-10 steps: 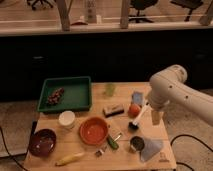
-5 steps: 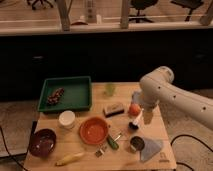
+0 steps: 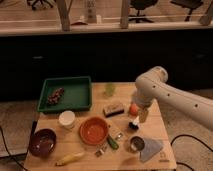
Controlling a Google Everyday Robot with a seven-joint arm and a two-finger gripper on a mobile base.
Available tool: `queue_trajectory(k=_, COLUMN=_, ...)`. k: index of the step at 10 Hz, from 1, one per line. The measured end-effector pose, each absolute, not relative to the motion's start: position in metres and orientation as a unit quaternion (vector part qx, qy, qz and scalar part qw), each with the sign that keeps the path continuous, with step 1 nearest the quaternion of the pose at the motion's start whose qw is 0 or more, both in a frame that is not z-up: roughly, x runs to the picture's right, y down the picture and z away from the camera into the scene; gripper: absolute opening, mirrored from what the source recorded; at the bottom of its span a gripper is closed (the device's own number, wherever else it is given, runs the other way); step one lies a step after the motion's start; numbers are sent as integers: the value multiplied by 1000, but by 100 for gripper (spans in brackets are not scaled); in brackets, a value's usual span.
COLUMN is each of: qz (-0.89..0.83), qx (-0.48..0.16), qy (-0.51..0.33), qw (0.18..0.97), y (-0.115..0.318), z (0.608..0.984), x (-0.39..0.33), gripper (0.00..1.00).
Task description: Place eraser in paper cup
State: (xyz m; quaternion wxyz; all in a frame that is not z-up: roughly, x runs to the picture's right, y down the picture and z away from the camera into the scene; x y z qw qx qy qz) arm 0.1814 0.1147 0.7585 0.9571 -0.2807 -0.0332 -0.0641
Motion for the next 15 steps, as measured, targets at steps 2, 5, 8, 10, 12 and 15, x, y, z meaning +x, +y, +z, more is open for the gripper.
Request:
queue_trajectory(k=2, qz=-63, qx=-281, qy=-41, qw=957, y=115, z=768, x=172, gripper=80)
queue_trajectory(k=5, qz=-59, qx=-281, qy=-52, qw=957, y=115, z=781, x=161, gripper=80)
queue_trajectory(k=8, qz=-57, qx=-281, qy=-61, qw=956, y=114, z=799, x=147, gripper=80)
queue_trajectory(k=10, qz=-51, qx=-282, qy=-64, qw=956, y=118, z=808, x=146, gripper=80)
queue_trajectory(k=12, qz=-49, qx=-282, qy=-68, qw=956, y=119, z=817, x=137, gripper=80)
queue_trajectory(k=15, qz=-42, qx=-281, qy=-72, qw=956, y=121, z=829, x=129, gripper=80)
